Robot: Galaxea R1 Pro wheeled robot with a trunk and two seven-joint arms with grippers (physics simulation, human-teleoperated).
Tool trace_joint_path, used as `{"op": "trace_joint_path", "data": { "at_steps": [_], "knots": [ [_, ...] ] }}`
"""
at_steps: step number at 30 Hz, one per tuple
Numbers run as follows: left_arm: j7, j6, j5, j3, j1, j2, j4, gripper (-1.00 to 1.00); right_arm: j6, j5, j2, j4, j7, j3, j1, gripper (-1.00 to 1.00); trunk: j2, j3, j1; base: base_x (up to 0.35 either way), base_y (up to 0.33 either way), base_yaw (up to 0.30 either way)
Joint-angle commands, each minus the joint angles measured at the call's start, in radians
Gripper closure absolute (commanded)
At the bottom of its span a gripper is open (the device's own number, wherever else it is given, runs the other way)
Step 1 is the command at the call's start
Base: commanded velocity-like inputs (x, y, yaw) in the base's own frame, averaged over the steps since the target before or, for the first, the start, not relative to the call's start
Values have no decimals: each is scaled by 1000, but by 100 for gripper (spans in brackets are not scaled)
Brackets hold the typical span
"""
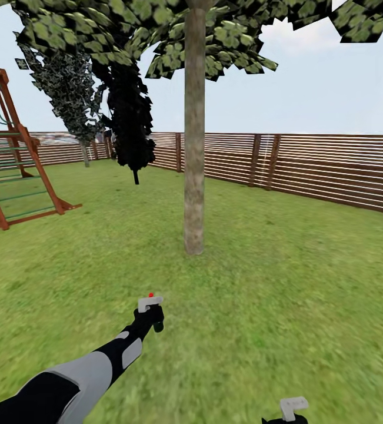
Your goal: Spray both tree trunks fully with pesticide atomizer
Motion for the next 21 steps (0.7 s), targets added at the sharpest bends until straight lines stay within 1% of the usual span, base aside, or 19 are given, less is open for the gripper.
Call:
{"op": "trace_joint_path", "data": {
  "at_steps": [1, 5, 6, 8, 10, 12, 14, 15, 16, 17, 18, 19, 20, 21],
  "knots": [
    [0, 0, 0, 0, 0, 0, 0, 100, 0, 0, 1, 0, 0, 0, 0, -100, 0, 0, 0, 3, 0, 1],
    [0, -1, 0, 0, 0, 2, 1, 100, 0, -1, 0, 0, 0, -1, 0, -100, 0, 0, 0, 0, 0, 0],
    [0, -2, 0, 0, 0, 15, 1, 100, 0, -1, -2, -3, 0, -2, 0, -100, 0, 0, 0, 0, 0, 0],
    [0, -2, 0, 0, 0, 24, 0, 100, -1, -1, -7, -6, -12, -3, 0, -100, 0, 0, 0, 0, 0, 0],
    [0, -2, 0, 0, 0, 34, 0, 100, -1, -1, -16, -15, -46, -1, -1, -100, 0, 0, 0, 0, 0, 0],
    [-3, -2, -1, 0, 0, 37, -1, 100, -1, 0, -21, -28, -61, -1, -1, -100, 0, 0, 0, 0, 0, 0],
    [-29, -2, -3, -1, 0, 39, -1, 100, 4, 0, -58, -99, -59, 0, -1, -100, 0, 0, 0, 0, 0, 0],
    [-98, 0, -4, -3, 0, 45, -3, 100, 20, 1, -83, -168, -55, -1, -4, -100, 0, 0, 0, 0, 0, 0],
    [-169, 2, -5, -5, 0, 54, -4, 100, 59, 1, -103, -213, -51, -1, -11, -100, 0, 0, 0, 0, 0, 0],
    [-282, 5, -5, -6, 0, 75, -5, 100, 149, 4, -134, -272, -34, -1, -38, -100, 0, 0, 0, 0, 0, 0],
    [-348, 7, -5, -7, 0, 97, -7, 100, 197, 9, -154, -302, -9, -1, -62, -100, 0, 0, 0, 0, 0, 0],
    [-398, 9, -5, -8, 0, 119, -13, 100, 231, 17, -169, -323, 25, -1, -90, -100, 0, 0, 0, 0, 0, 0],
    [-445, 17, -5, -9, 0, 143, -34, 100, 261, 38, -188, -340, 83, -1, -142, -100, 0, 0, 0, 0, 0, 0],
    [-463, 35, -5, -10, 0, 152, -53, 100, 275, 58, -196, -346, 117, -1, -176, -100, 0, 0, 0, 0, 0, 0]
  ]
}}
